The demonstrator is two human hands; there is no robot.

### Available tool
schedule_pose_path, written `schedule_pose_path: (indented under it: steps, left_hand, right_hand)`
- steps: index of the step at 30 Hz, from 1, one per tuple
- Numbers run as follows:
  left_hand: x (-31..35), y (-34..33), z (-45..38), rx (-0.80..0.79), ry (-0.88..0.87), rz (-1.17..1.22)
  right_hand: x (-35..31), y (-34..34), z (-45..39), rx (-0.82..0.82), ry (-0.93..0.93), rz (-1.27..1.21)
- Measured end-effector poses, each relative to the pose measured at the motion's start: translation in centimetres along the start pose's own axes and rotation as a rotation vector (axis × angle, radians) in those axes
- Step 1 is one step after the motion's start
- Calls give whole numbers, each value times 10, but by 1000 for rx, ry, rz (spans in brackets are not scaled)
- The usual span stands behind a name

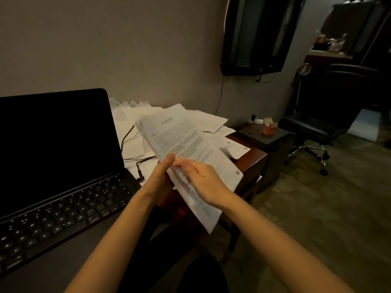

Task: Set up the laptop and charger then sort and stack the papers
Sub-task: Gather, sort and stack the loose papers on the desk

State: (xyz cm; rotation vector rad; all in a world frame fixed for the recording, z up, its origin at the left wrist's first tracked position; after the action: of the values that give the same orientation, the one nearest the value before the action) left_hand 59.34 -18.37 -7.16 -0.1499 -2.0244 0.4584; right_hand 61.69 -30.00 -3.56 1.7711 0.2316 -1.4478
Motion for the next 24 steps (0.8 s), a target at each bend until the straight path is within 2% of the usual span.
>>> schedule_pose_path:
  steps: [2, 4, 6, 8, 10, 13, 15, 17, 18, 19, 21, 24]
  left_hand:
    - [-1, 8, 0, 142, -38, -93]
    - [-3, 10, -1, 223, -20, -230]
    - [-4, 12, -1, 236, 49, -283]
    - [0, 14, 0, 210, 78, -257]
    - [4, 16, 0, 174, 94, -210]
    - [5, 20, -1, 147, 123, -173]
    - [5, 21, -2, 168, 122, -141]
    - [2, 23, -4, 218, 105, -131]
    - [1, 25, -5, 240, 100, -143]
    - [-1, 26, -5, 255, 101, -162]
    - [-4, 27, -5, 232, 137, -194]
    - [-8, 27, -1, 96, 257, -274]
  right_hand:
    - [10, -2, -8, -69, -40, 79]
    - [23, 4, -16, -63, -122, 21]
    - [39, 18, -23, 92, -166, -24]
    - [52, 40, -25, 343, -189, 96]
    - [62, 57, -26, 417, -257, 65]
    - [80, 76, -25, 264, -440, -307]
    - [90, 84, -20, 70, -521, -535]
    - [95, 82, -8, -109, -528, -567]
    - [96, 80, -4, -130, -510, -528]
    - [96, 78, -1, -95, -487, -501]
    - [96, 79, -3, 92, -455, -510]
    - [93, 80, -16, 343, -423, -548]
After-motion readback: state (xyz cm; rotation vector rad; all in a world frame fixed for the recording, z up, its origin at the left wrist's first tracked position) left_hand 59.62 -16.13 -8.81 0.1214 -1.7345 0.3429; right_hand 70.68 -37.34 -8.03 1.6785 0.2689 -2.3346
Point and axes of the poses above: each hand's wrist, its own z-axis away from the middle knuckle, its own y-axis out of the back of the hand, x = y × z, the point moved 3 cm from there along -z, towards the middle knuckle, and after that the axes turned 15 degrees about -y, right-handed, at the moved point
